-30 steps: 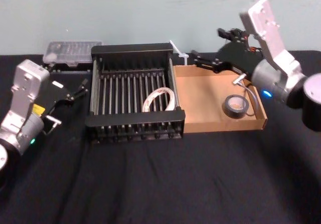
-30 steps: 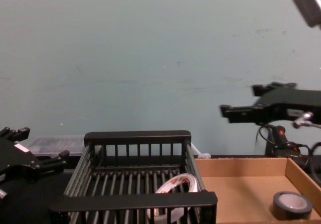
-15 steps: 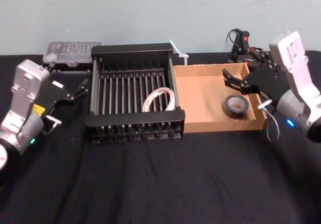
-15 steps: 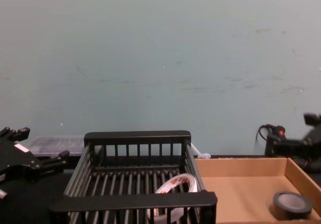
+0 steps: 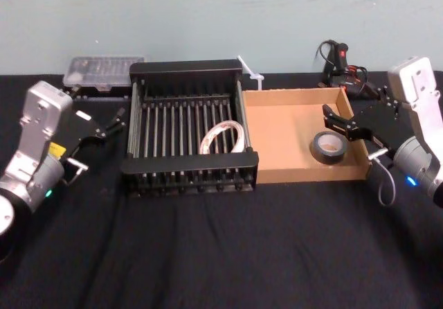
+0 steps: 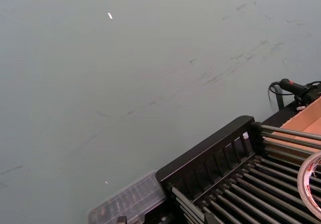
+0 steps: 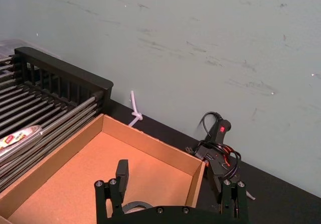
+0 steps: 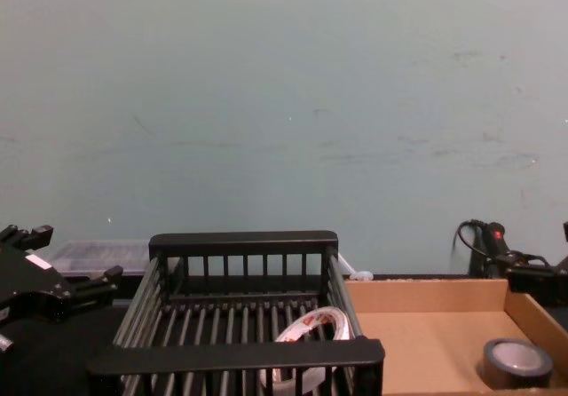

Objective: Pick up the white tape and place it into the black box , Pick up the silver tape and place it into the brown box.

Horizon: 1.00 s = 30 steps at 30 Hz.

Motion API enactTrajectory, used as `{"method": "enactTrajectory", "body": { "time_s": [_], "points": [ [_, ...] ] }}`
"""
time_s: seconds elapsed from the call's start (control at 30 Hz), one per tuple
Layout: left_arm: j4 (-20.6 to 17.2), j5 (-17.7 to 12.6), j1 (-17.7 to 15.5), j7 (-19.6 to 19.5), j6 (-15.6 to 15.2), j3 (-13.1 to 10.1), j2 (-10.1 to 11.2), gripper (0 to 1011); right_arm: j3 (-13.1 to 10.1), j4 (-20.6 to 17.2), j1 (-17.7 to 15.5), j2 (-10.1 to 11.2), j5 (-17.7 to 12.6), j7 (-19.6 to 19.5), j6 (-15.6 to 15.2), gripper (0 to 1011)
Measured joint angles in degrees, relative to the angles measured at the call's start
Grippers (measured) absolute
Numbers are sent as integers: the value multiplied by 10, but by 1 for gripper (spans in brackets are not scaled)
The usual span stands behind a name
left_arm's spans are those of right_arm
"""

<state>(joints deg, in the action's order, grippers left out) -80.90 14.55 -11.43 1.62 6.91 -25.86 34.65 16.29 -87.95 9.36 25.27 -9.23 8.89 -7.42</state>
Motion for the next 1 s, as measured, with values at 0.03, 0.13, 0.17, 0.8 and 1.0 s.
{"method": "enactTrajectory", "body": {
  "time_s": [0.03,0.13,0.17,0.8,1.0],
  "points": [
    [0,0,0,0,0,0,0,1001,0,0,0,0,0,0,0,1002],
    [0,0,0,0,0,0,0,1001,1,0,0,0,0,0,0,1002],
    [0,0,0,0,0,0,0,1001,1,0,0,1,0,0,0,1002],
    [0,0,0,0,0,0,0,1001,4,0,1,2,0,2,0,1002],
    [0,0,0,0,0,0,0,1001,4,0,1,2,0,2,0,1002]
  ]
}}
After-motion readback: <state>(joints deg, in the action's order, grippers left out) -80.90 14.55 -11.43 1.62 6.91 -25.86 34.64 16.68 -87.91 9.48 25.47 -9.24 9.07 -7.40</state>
